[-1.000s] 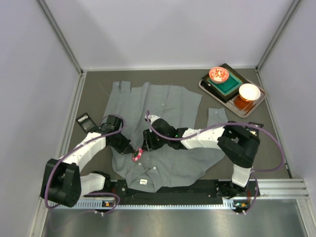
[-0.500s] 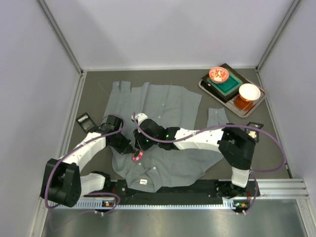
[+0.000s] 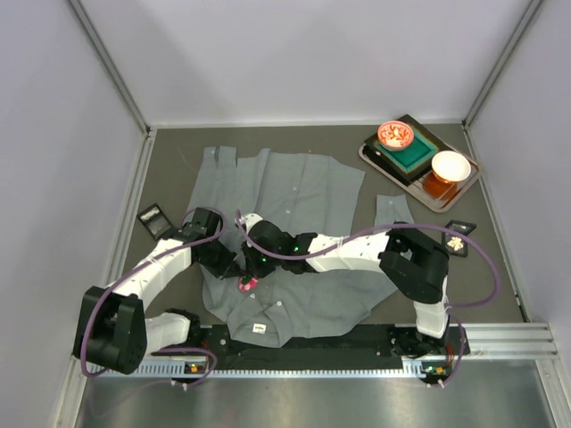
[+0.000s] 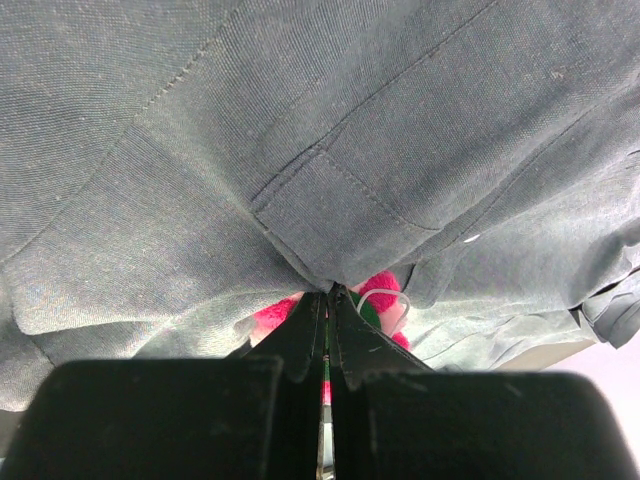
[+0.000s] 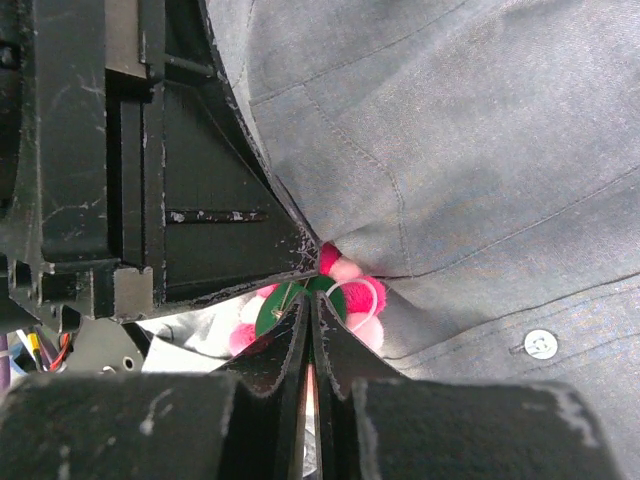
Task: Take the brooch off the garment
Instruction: Remove the brooch from the clothes.
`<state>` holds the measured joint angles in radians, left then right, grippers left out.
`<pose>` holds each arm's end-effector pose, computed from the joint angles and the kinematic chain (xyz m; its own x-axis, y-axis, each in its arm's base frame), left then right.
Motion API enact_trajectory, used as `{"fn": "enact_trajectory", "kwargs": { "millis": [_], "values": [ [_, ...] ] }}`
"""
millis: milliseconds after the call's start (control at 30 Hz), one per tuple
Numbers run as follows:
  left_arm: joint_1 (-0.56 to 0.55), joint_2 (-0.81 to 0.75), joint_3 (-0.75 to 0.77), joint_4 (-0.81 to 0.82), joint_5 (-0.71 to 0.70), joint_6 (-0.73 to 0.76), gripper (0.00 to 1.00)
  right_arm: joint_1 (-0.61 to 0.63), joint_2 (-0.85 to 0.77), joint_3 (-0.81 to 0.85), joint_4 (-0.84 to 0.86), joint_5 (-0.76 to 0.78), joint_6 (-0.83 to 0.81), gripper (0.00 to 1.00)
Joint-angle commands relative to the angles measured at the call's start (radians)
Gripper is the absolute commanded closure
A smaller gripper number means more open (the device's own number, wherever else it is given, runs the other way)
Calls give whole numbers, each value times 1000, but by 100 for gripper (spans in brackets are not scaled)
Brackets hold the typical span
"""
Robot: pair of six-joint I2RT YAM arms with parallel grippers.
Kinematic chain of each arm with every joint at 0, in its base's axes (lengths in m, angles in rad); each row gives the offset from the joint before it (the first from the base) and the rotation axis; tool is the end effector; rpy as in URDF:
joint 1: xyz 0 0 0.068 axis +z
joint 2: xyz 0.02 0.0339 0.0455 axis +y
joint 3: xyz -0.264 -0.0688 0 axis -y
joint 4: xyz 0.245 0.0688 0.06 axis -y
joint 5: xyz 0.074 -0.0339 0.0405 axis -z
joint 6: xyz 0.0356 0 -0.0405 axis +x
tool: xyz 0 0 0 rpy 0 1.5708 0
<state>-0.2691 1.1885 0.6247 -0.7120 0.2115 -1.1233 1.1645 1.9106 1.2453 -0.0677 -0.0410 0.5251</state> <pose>0.1834 -0.0583 0.1741 -0.6865 -0.7250 0.0553 -0.6936 0.6302 -0.3490 0.1643 0.3857 0.1851 -0.6949 -0.3479 -0.6293 -0.6720 0.6256 0.3963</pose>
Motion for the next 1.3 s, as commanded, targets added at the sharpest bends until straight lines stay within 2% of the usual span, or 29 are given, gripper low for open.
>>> {"fn": "enact_trajectory", "kwargs": {
  "millis": [0,900,1267],
  "values": [
    [-2,-6,20,-9,-4,-1,100,18,2,26,34,-22,10,98],
    [-2,6,26,-43,-32,-23,100,49,-22,66,-27,38,3,97],
    [-2,-7,1,-18,0,-56,100,57,-7,51,37,-23,73,98]
  ]
}}
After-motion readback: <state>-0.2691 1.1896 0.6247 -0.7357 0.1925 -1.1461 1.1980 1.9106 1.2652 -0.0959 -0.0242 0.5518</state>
